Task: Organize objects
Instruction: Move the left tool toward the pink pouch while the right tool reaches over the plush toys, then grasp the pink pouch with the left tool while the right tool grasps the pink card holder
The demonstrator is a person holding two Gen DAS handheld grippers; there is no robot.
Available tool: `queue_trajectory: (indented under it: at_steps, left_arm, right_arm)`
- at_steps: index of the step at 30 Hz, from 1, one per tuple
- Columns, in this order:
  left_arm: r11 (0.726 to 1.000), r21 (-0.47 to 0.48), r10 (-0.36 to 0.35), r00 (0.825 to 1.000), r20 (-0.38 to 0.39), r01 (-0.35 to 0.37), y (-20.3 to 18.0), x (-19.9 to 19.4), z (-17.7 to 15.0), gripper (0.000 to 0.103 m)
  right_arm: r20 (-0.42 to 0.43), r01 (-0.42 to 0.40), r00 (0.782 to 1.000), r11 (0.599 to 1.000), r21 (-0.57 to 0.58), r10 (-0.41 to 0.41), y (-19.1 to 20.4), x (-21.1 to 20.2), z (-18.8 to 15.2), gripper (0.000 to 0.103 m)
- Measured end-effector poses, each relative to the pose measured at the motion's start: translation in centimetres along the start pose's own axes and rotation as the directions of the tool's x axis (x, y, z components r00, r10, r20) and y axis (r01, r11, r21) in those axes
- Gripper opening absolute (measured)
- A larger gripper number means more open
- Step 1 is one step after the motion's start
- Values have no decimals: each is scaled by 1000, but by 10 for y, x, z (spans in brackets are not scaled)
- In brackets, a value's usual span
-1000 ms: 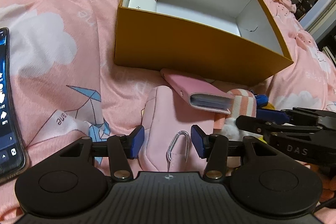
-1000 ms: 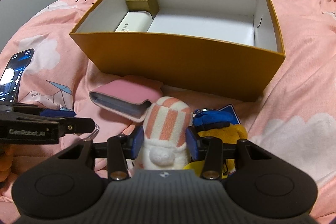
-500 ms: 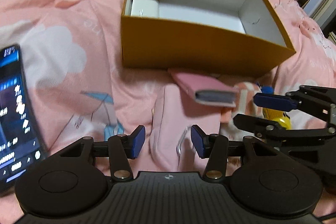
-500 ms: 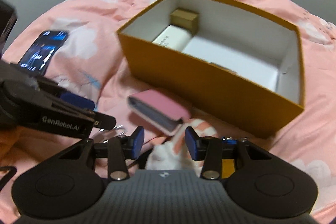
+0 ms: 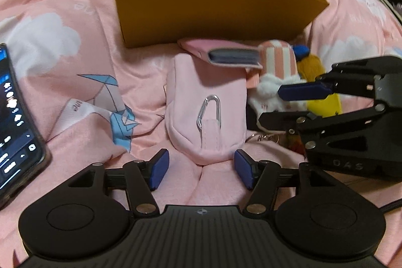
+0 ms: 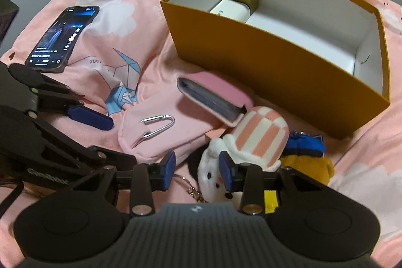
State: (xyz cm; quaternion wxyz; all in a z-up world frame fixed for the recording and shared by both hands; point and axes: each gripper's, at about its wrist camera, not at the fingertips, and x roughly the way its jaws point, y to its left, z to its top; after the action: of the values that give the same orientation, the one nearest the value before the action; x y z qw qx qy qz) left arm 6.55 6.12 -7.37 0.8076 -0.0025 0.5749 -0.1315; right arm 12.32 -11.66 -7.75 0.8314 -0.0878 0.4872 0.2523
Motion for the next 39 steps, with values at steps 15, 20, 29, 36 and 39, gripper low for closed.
queue_trajectory:
  at_steps: [15, 20, 29, 36, 39]
  left_arm:
    - [996, -36, -77, 980, 181, 85, 2, -29, -1, 35]
    - [994, -48, -84, 969, 232, 98, 6, -36, 3, 35]
    - [991, -71, -85, 943, 321, 114, 5, -47, 14, 34]
    - [989, -72, -92, 930, 355, 125, 2, -51, 20, 34]
    - [985, -97, -98, 925, 367, 143, 6, -52, 21, 35]
  right_arm:
    - [-1, -18, 1000, 998, -55, 18, 8, 0, -1, 41]
    - [38, 6, 999, 995, -95, -2, 14, -3, 1, 43]
    - [91, 25, 996, 980, -197, -7, 31, -6, 2, 56]
    - [172, 115, 982, 976, -183, -83, 28, -6, 8, 41]
    - [180, 82, 982, 979, -187, -48, 29, -6, 8, 28]
